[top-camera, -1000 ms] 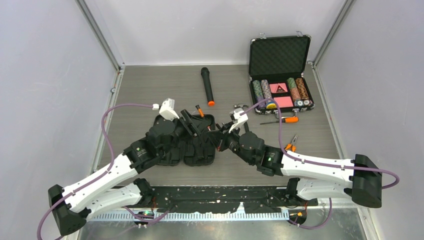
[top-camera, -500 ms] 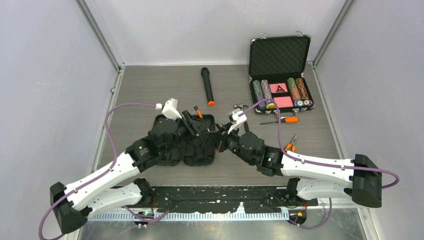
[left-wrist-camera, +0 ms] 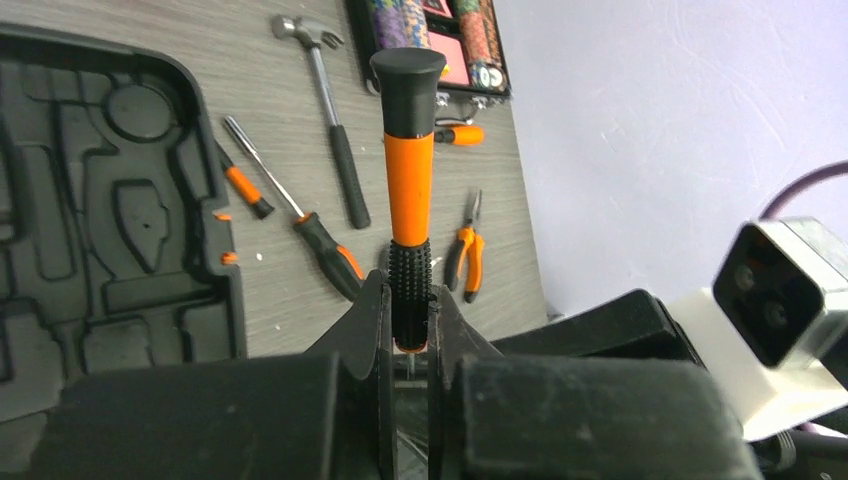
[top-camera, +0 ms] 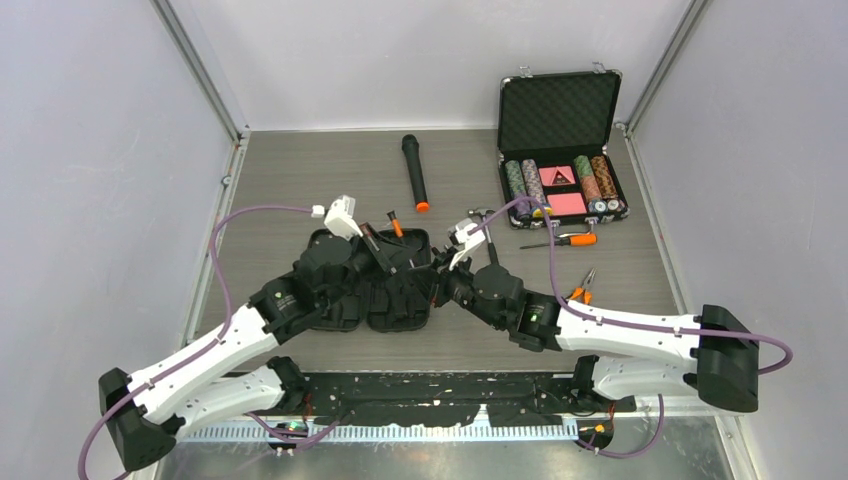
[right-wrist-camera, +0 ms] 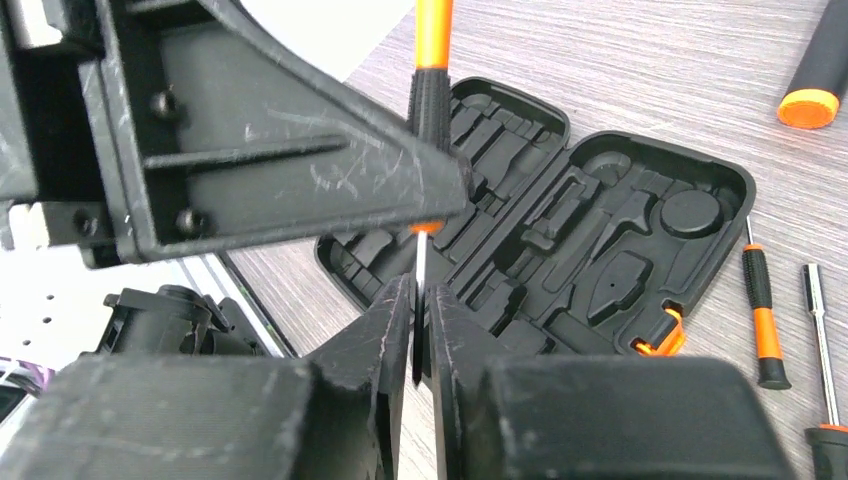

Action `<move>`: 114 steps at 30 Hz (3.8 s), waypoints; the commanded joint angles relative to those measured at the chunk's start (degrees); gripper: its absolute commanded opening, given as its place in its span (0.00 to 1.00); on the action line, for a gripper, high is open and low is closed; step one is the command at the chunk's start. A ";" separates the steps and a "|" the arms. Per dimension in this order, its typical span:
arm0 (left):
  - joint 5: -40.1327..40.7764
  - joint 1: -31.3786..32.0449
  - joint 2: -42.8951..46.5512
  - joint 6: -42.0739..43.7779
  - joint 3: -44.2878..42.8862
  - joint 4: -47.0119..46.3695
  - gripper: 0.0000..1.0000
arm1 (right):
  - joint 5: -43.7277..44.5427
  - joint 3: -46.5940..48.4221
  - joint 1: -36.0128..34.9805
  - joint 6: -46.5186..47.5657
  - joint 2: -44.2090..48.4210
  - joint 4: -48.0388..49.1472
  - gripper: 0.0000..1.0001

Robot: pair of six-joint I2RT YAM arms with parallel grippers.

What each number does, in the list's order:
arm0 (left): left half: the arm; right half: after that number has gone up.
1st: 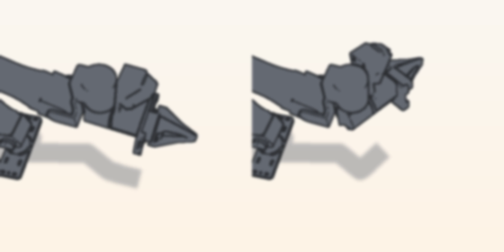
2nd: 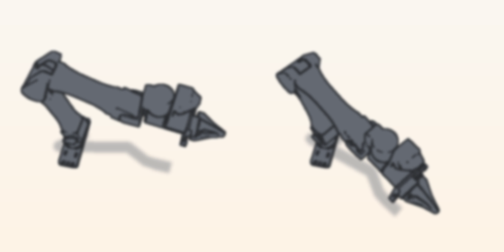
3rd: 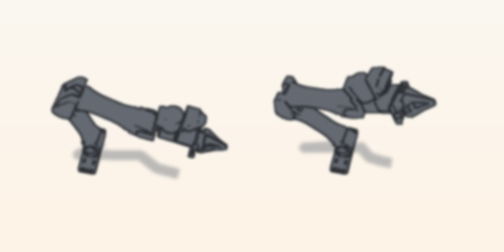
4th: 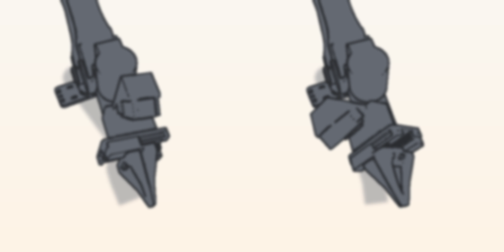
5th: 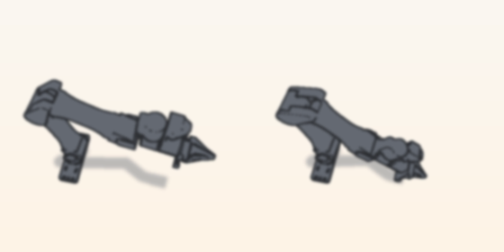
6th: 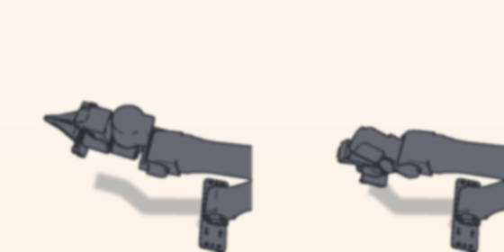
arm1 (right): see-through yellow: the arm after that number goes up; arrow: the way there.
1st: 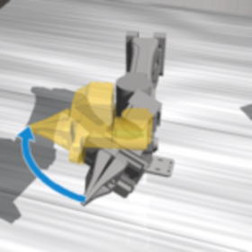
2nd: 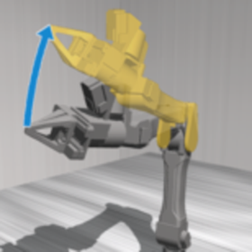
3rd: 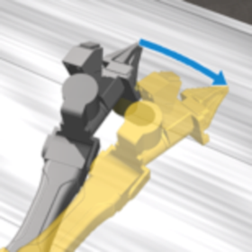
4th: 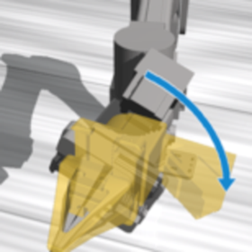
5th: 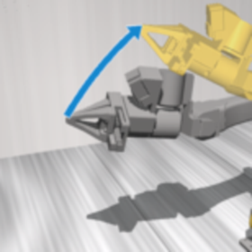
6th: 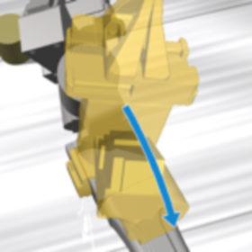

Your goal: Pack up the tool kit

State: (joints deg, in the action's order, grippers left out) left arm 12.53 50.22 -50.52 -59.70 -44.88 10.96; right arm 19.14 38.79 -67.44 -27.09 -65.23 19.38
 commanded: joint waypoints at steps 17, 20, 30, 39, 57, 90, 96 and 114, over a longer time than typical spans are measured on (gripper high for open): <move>-10.15 -27.19 -12.75 37.53 -13.08 39.20 0.00 | -7.37 4.48 14.36 0.08 -8.68 -15.61 0.66; -7.62 -29.07 -19.44 40.05 -15.05 40.88 0.00 | -9.60 5.15 16.13 0.96 -11.39 -14.26 0.65; -2.17 -35.80 -30.74 43.83 -19.52 42.25 0.00 | -14.98 9.18 17.95 1.56 -21.65 -10.51 0.62; -1.57 -40.37 -37.61 45.62 -19.28 42.19 0.00 | -16.05 14.25 18.13 0.74 -29.96 -13.40 0.59; -2.87 -41.34 -41.19 45.03 -16.29 42.11 0.01 | -13.07 18.44 17.20 5.62 -34.11 -22.83 0.50; 1.11 -41.35 -41.83 42.87 -17.56 39.41 0.21 | -13.66 17.40 16.71 5.94 -32.21 -21.16 0.46; 1.35 -41.98 -39.09 40.71 -17.73 37.01 0.09 | -13.63 17.25 16.66 6.04 -32.13 -21.22 0.45; -0.07 -42.55 -42.60 39.40 -21.73 35.55 0.07 | -14.15 17.46 16.58 6.16 -32.56 -21.13 0.40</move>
State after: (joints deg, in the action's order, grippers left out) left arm 11.38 8.10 -93.01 -19.35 -63.11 48.40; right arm 5.76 56.58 -50.19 -22.13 -99.57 -0.95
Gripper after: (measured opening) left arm 0.078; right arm 0.441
